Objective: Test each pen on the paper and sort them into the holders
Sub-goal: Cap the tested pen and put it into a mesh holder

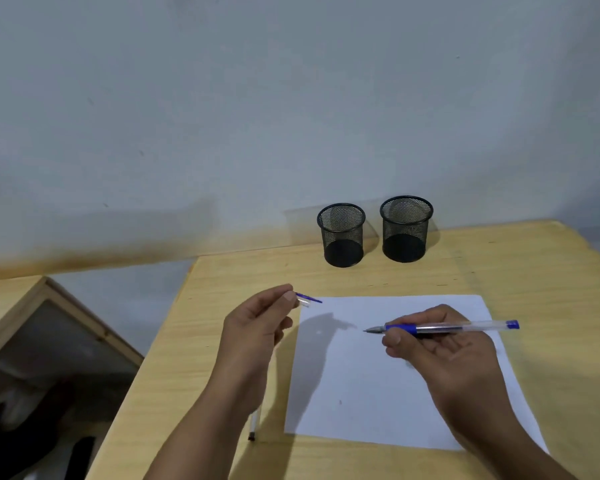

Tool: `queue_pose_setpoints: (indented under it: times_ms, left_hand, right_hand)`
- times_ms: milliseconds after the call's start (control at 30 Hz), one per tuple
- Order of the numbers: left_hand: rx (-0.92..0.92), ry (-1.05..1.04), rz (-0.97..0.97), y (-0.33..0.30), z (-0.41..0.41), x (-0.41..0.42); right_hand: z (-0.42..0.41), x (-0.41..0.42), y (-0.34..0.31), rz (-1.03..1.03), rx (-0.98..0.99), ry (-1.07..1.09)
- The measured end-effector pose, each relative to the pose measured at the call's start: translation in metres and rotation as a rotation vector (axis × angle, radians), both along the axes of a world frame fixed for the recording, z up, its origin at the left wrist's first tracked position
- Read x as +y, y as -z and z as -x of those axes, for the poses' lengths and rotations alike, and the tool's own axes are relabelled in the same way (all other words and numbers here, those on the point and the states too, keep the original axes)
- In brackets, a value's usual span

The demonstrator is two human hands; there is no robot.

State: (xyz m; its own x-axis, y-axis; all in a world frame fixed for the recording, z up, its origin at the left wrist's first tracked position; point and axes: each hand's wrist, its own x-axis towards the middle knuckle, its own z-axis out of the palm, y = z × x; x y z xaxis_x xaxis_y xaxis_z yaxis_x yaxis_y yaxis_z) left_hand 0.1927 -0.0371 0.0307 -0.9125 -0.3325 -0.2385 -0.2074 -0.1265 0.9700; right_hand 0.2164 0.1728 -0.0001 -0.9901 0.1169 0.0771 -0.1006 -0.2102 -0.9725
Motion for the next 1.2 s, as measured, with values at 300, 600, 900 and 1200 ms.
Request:
queue_pose_setpoints:
  times_ms: [300,600,900,1200]
  left_hand:
    - [-0.062,0.076,-0.222,0.004,-0.027,0.028]
    - [-0.014,0.153,-0.153,0.003,-0.032,0.028]
    - [0.032,0.217,-0.084,0.005,-0.04,0.028]
    - [0.106,0.297,0.094,0.011,-0.048,0.034]
  right_hand:
    - [0.001,-0.012,-0.021,-0.015,0.038,0.005]
    - [-0.001,-0.014,-0.018,-0.007,-0.005,-0.033]
    - [-0.009,-0.018,-0.012,-0.012,-0.003,-0.056]
    - [-0.016,-0.02,-0.008,-0.003,-0.009,-0.038]
